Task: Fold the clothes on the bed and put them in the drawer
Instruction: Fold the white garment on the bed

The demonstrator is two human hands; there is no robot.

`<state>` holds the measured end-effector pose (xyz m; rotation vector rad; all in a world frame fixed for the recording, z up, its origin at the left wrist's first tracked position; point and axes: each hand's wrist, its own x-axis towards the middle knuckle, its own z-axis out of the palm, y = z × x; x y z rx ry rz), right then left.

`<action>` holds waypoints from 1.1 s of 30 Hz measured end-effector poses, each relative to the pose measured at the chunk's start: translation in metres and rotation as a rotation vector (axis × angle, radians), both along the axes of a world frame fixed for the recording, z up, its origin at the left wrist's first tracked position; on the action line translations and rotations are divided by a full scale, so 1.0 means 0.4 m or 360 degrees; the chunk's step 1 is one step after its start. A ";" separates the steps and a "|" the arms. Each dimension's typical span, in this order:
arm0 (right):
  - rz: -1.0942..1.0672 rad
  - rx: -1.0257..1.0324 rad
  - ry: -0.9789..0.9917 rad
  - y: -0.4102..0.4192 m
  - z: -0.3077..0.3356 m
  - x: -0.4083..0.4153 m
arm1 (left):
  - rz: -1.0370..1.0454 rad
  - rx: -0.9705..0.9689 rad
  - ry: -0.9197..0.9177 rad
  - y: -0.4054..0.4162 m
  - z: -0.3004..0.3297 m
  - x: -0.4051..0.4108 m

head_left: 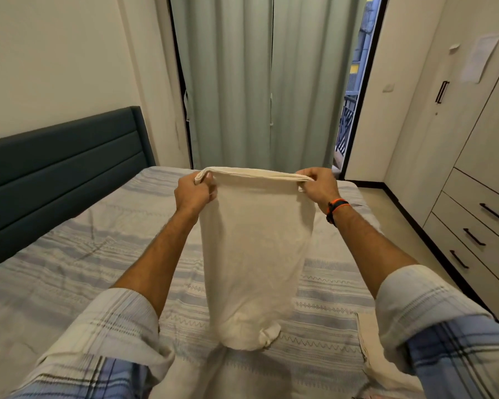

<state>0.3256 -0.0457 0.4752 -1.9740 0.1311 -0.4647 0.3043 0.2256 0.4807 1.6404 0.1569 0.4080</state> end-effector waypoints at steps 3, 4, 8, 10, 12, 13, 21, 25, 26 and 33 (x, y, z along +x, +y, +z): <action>-0.0029 -0.0115 -0.0137 0.007 0.058 -0.010 | -0.0020 0.0023 -0.0061 0.005 0.038 0.007; -0.0041 -0.0147 -0.0176 0.008 0.075 -0.012 | -0.0029 0.0039 -0.0084 0.006 0.050 0.009; -0.0130 -0.0189 -0.0279 0.009 0.151 -0.014 | -0.0027 0.0090 -0.0187 0.004 0.098 0.015; -0.0156 -0.0208 -0.0314 0.009 0.188 -0.022 | -0.0016 0.0116 -0.0254 -0.001 0.123 0.013; -0.0169 -0.0226 -0.0359 0.009 0.221 -0.032 | 0.0003 0.0159 -0.0316 -0.004 0.144 0.017; -0.0180 -0.0234 -0.0402 0.009 0.240 -0.036 | 0.0010 0.0170 -0.0348 -0.006 0.159 0.017; -0.0250 -0.0285 -0.0616 0.003 0.309 -0.052 | 0.0029 0.0203 -0.0466 -0.020 0.229 0.025; -0.0180 -0.0467 -0.0257 -0.026 0.231 -0.040 | 0.0014 0.0226 -0.0215 -0.013 0.158 0.016; -0.0143 -0.0511 -0.0138 -0.034 0.200 -0.038 | 0.0002 0.0198 -0.0136 -0.011 0.131 0.011; 0.0081 -0.0352 0.0439 -0.059 -0.062 -0.093 | -0.0060 0.0118 0.0377 -0.008 -0.097 -0.052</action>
